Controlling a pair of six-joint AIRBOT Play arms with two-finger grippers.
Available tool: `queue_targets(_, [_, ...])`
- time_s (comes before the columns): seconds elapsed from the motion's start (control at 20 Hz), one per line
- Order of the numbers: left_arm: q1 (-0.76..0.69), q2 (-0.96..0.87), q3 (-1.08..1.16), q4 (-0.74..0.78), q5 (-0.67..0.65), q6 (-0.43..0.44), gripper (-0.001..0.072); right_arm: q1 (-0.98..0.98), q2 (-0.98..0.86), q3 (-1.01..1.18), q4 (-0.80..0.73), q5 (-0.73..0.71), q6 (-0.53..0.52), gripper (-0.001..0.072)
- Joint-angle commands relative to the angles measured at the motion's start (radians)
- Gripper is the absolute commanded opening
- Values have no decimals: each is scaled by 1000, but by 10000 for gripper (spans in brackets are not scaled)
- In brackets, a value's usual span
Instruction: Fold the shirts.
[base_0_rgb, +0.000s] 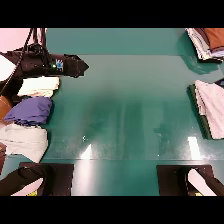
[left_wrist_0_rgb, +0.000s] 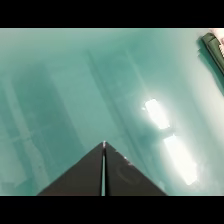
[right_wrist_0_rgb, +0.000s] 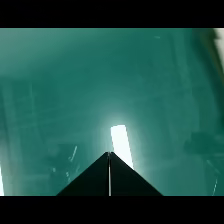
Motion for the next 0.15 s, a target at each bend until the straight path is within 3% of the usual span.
queue_targets(0.0, [0, 0, 0, 0, 5, 0, 23, 125, 9, 0, 11, -37, -16, 16])
queue_targets(0.1, [0, 0, 0, 0, 5, 0, 24, 140, 9, 0, 11, -37, -16, 16])
